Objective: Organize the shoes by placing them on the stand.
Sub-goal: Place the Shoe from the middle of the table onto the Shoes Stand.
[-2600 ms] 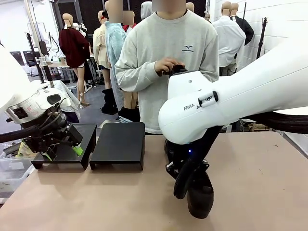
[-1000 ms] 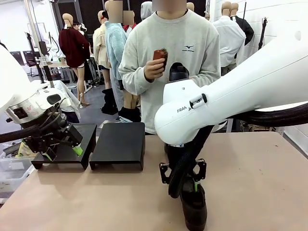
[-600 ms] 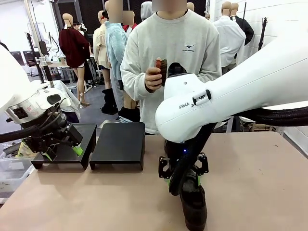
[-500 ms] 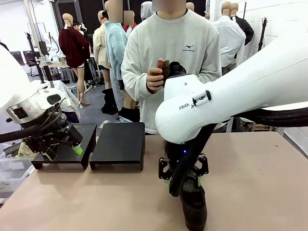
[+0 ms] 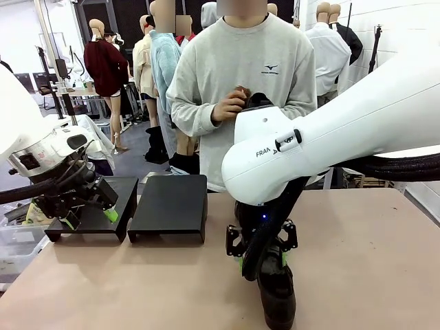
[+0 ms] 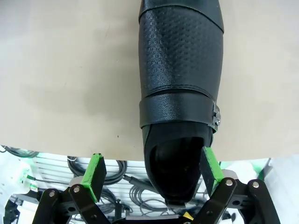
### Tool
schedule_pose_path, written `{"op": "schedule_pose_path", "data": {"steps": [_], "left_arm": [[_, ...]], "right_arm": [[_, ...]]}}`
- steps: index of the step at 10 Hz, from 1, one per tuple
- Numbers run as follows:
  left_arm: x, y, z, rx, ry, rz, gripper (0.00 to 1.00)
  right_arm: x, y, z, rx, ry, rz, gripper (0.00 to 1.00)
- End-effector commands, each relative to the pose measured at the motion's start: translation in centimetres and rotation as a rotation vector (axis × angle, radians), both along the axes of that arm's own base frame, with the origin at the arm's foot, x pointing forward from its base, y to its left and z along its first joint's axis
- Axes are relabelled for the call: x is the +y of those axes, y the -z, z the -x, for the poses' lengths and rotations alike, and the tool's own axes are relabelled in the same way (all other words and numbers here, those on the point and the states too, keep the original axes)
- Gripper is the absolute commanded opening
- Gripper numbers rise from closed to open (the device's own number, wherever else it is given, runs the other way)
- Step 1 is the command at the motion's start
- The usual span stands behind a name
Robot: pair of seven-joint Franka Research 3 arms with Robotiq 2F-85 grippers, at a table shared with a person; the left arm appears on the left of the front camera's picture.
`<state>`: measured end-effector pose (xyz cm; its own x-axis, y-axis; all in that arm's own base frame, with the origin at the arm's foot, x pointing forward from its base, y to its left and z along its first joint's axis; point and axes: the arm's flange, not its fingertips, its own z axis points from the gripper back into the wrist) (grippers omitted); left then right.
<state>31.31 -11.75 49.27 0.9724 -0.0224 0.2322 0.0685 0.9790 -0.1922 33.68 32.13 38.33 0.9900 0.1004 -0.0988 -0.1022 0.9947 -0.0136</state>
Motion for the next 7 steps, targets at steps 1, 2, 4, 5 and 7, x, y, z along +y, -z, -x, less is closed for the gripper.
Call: {"op": "schedule_pose_path", "data": {"steps": [1,2,4,5,7], "left_arm": [[0.0,0.1,0.1,-0.001,0.002,-0.003,1.00],[0.0,0.1,0.1,-0.001,0.002,-0.003,1.00],[0.0,0.1,0.1,-0.001,0.002,-0.003,1.00],[0.0,0.1,0.1,-0.001,0.002,-0.003,1.00],[0.0,0.1,0.1,-0.001,0.002,-0.003,1.00]], "right_arm": [[0.0,0.0,0.1,0.002,0.012,0.004,1.00],[0.0,0.0,0.0,0.000,0.000,0.000,1.00],[-3.5,-3.5,-0.4,0.023,-0.052,-0.036,1.00],[-7.5,-5.0,-1.0,0.032,-0.041,-0.053,1.00],[-15.1,-6.1,-1.6,0.037,-0.048,-0.112,1.00]]}}
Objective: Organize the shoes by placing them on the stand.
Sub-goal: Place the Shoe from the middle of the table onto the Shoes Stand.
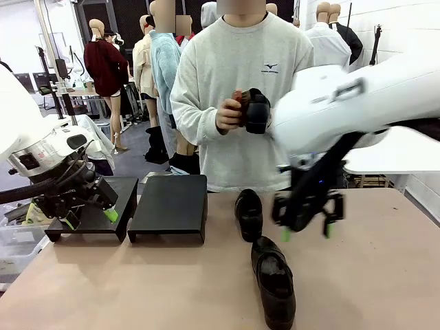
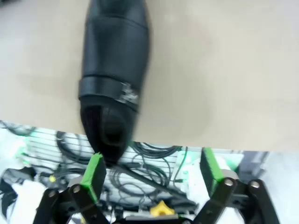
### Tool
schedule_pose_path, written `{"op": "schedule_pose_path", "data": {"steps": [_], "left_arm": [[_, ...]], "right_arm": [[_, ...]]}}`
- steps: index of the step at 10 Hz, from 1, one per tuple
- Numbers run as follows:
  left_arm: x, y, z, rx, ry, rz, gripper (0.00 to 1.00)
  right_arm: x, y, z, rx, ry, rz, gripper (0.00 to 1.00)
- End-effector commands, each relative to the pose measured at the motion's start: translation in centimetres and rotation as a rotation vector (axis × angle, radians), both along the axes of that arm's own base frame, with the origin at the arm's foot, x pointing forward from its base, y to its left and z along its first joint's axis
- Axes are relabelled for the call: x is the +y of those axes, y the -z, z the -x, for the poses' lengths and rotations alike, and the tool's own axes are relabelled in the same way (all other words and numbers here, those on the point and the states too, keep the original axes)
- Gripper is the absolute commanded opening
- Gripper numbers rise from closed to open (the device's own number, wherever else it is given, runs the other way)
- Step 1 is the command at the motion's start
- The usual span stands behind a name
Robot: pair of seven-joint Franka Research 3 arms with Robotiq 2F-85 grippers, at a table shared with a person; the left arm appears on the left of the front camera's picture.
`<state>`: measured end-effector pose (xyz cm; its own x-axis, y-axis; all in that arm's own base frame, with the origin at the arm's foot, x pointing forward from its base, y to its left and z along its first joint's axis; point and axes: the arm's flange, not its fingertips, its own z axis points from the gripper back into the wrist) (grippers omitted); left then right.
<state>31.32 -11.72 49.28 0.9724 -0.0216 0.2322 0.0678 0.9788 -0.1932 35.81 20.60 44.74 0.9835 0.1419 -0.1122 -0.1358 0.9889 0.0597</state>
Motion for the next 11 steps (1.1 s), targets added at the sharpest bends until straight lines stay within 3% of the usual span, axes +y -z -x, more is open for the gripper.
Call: {"op": "schedule_pose_path", "data": {"steps": [1,2,5,7,10,11], "left_arm": [[0.0,0.1,0.1,-0.001,0.002,-0.004,1.00],[0.0,0.1,0.1,-0.001,0.002,-0.004,1.00],[0.0,0.0,0.0,0.000,0.000,0.000,1.00],[-6.1,0.7,2.7,-0.005,-0.013,0.030,1.00],[-13.3,3.9,4.2,0.127,-0.123,0.100,1.00],[-11.9,3.3,3.9,0.083,-0.122,0.105,1.00]], "right_arm": [[-7.2,0.4,0.3,-0.001,-0.013,-0.062,1.00],[-10.7,0.8,0.3,0.018,0.055,-0.066,1.00],[-15.4,0.5,0.9,-0.018,0.094,-0.125,1.00],[-16.6,1.3,0.5,-0.022,0.138,-0.156,1.00],[-18.4,2.3,0.6,-0.038,0.199,-0.209,1.00],[-17.4,0.8,0.3,-0.012,0.165,-0.146,1.00]]}}
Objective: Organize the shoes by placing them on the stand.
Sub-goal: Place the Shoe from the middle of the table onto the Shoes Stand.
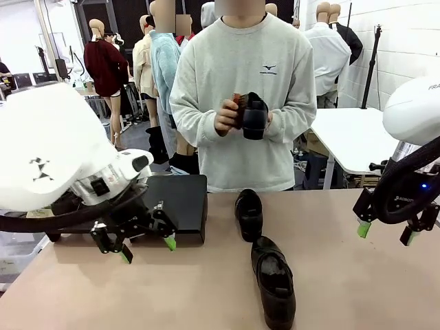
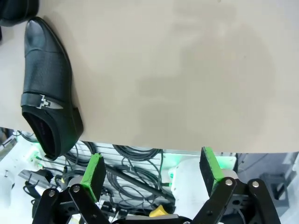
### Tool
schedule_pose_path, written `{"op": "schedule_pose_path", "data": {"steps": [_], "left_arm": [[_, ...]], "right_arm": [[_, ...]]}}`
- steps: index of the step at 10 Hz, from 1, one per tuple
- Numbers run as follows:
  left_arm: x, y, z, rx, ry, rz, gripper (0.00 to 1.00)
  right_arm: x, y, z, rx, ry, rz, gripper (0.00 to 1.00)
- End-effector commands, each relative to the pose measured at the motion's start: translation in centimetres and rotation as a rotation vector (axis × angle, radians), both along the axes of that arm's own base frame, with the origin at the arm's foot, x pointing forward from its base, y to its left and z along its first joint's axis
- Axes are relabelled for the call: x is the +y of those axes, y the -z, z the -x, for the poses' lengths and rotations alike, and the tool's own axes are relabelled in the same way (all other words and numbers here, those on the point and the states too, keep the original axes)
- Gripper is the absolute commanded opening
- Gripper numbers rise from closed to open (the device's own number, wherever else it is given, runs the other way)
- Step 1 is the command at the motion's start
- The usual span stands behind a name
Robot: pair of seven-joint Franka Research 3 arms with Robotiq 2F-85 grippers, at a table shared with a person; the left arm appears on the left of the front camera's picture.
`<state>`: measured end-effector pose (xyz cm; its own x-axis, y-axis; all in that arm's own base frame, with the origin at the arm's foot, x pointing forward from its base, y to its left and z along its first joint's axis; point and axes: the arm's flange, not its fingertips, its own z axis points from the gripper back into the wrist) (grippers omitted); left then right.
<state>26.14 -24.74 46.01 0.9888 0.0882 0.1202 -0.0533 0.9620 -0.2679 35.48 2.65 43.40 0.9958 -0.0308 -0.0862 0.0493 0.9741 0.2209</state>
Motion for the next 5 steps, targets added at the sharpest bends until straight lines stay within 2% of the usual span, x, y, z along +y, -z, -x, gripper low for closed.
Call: {"op": "schedule_pose_path", "data": {"steps": [1,3,4,5], "left_arm": [[1.1,-0.8,-0.2,-0.014,0.027,-0.006,1.00],[0.0,0.1,-0.1,0.003,-0.002,0.000,1.00],[-1.3,-0.5,-0.1,-0.013,0.027,-0.076,1.00],[-4.8,0.5,-0.2,-0.005,0.097,-0.079,1.00]], "right_arm": [[0.6,-0.5,0.0,0.004,-0.025,0.018,1.00],[0.6,-0.5,0.0,0.004,-0.025,0.018,1.00],[0.6,-0.5,0.0,0.004,-0.025,0.018,1.00],[0.6,-0.5,0.0,0.004,-0.025,0.018,1.00]]}}
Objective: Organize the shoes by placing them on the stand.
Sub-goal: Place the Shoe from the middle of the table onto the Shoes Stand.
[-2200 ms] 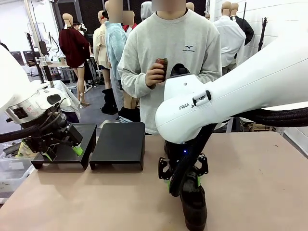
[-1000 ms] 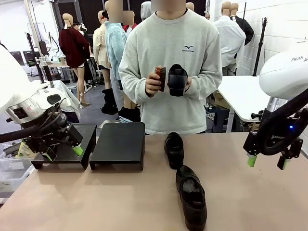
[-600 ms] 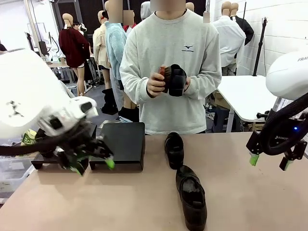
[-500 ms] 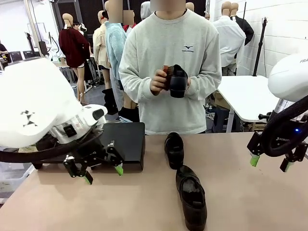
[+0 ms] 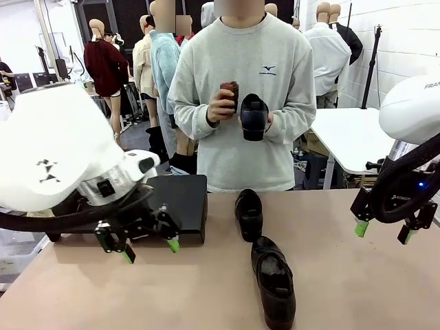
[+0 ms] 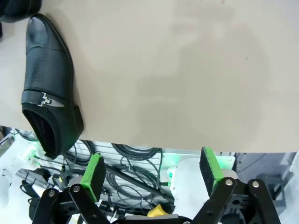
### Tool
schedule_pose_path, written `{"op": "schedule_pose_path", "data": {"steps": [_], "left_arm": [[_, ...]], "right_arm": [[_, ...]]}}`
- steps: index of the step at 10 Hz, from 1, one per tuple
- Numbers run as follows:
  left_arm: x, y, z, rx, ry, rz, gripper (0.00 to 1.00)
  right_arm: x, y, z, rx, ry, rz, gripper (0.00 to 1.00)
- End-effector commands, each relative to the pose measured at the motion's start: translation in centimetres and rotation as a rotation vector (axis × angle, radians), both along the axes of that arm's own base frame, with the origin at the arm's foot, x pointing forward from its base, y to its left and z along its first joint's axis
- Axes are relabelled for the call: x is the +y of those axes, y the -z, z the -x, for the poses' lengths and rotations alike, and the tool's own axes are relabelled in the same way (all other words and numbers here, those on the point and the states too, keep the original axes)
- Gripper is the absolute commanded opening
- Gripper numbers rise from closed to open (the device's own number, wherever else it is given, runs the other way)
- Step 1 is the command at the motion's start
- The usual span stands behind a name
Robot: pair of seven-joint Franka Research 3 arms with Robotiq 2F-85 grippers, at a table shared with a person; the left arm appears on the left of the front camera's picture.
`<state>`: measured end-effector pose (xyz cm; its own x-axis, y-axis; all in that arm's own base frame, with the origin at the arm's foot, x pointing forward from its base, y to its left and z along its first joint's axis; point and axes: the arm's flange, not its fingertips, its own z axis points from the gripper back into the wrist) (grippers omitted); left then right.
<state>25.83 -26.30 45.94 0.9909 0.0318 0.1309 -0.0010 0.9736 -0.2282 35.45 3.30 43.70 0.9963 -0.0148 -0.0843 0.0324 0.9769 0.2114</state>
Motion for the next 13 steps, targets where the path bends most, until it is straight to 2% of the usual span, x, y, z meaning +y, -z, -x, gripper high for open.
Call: {"op": "schedule_pose_path", "data": {"steps": [1,3,5,7,8,10,13], "left_arm": [[-7.2,1.7,-1.1,0.020,0.083,-0.023,1.00],[-12.5,4.1,-2.4,0.039,0.122,0.025,1.00],[-15.3,7.1,-4.8,0.064,0.109,0.051,1.00],[-17.3,7.3,-6.0,0.036,0.117,0.058,1.00],[-17.6,7.7,-6.5,0.057,0.112,0.066,1.00],[-19.0,8.4,-5.8,0.091,0.118,0.076,1.00],[-20.8,10.3,-5.4,0.114,0.085,-0.033,1.00]], "right_arm": [[-0.1,-0.2,-0.1,0.006,-0.008,0.008,1.00],[-0.1,-0.2,-0.1,0.006,-0.008,0.008,1.00],[-0.1,-0.2,-0.1,0.006,-0.008,0.008,1.00],[-0.1,-0.2,-0.1,0.006,-0.008,0.008,1.00],[-0.1,-0.2,-0.1,0.006,-0.008,0.008,1.00],[-0.1,-0.2,-0.1,0.006,-0.008,0.008,1.00],[-0.1,-0.2,-0.1,0.006,-0.008,0.008,1.00]]}}
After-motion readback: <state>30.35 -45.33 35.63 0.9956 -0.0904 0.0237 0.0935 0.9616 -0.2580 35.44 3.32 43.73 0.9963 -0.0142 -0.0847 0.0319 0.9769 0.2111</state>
